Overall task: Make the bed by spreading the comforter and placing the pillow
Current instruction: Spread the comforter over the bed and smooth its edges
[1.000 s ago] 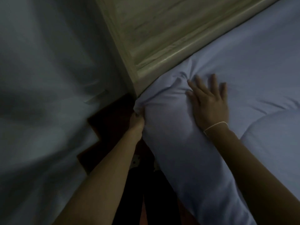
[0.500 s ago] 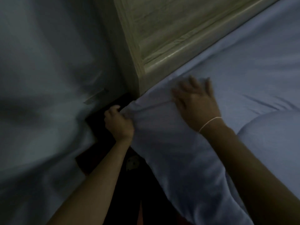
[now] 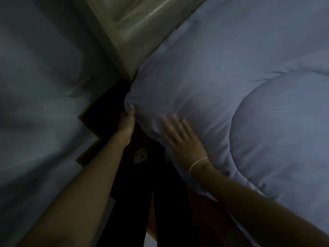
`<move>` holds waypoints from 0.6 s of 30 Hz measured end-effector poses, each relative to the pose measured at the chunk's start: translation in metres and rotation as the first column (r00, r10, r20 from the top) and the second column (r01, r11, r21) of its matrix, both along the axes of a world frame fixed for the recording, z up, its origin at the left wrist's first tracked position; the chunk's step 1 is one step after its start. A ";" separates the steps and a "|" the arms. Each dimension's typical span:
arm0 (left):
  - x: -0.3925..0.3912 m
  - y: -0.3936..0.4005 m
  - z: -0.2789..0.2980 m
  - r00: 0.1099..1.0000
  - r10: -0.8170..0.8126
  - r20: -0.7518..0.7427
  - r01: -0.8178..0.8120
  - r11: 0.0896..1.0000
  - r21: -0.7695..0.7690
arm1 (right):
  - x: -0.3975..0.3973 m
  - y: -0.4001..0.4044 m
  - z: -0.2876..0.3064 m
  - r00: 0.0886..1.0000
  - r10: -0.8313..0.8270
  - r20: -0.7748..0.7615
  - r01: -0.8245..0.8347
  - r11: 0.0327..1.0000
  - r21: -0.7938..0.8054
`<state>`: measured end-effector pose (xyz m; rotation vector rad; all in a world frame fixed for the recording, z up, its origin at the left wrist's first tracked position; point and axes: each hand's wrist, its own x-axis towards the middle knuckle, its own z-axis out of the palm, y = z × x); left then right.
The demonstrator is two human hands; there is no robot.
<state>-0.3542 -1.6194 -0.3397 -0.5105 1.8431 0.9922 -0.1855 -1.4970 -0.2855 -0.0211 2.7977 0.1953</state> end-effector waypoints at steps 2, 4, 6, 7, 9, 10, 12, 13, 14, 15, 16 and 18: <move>0.004 0.011 0.009 0.993 0.089 0.072 -0.094 0.993 0.069 | 0.019 -0.018 -0.024 0.962 0.057 0.269 -0.069 0.997 0.037; 0.009 0.024 0.016 0.975 0.059 -0.214 -0.059 0.998 0.007 | 0.018 -0.026 -0.029 0.937 0.056 0.345 -0.063 0.998 0.009; 0.023 0.037 0.032 0.818 -0.072 -0.571 0.024 0.996 -0.091 | 0.009 -0.032 -0.015 0.979 0.041 0.201 -0.020 0.994 -0.108; 0.030 0.040 0.041 0.710 -0.128 -0.692 0.090 0.992 -0.091 | 0.007 -0.032 -0.005 0.998 0.004 0.068 0.010 0.980 -0.196; 0.038 0.045 0.054 0.475 -0.219 -0.852 0.310 0.948 -0.072 | 0.008 -0.022 0.026 0.988 -0.063 -0.145 0.017 0.955 -0.297; 0.036 0.048 0.060 0.369 -0.273 -0.888 0.432 0.897 -0.096 | 0.014 -0.011 0.041 0.973 -0.091 -0.212 0.026 0.956 -0.294; 0.026 0.050 0.055 0.210 -0.414 -0.886 0.588 0.777 -0.224 | 0.032 0.014 0.056 0.952 -0.112 -0.286 0.056 0.979 -0.195; 0.022 0.052 0.050 0.153 -0.491 -0.857 0.628 0.719 -0.300 | 0.046 0.024 0.055 0.959 -0.084 -0.272 0.059 0.993 -0.098; 0.019 0.054 0.043 0.120 -0.560 -0.820 0.650 0.669 -0.361 | 0.060 0.030 0.048 0.972 -0.037 -0.230 0.035 0.999 -0.014; 0.016 0.055 0.037 0.102 -0.602 -0.792 0.652 0.642 -0.404 | 0.069 0.031 0.036 0.986 0.013 -0.169 -0.010 1.000 0.021; 0.016 0.056 0.034 0.093 -0.628 -0.773 0.646 0.629 -0.433 | 0.078 0.026 0.021 0.993 0.061 -0.097 -0.059 0.998 0.026; 0.020 0.055 0.030 0.044 -0.662 -0.748 0.619 0.606 -0.500 | 0.092 0.009 -0.010 0.988 0.125 0.086 -0.129 0.991 0.042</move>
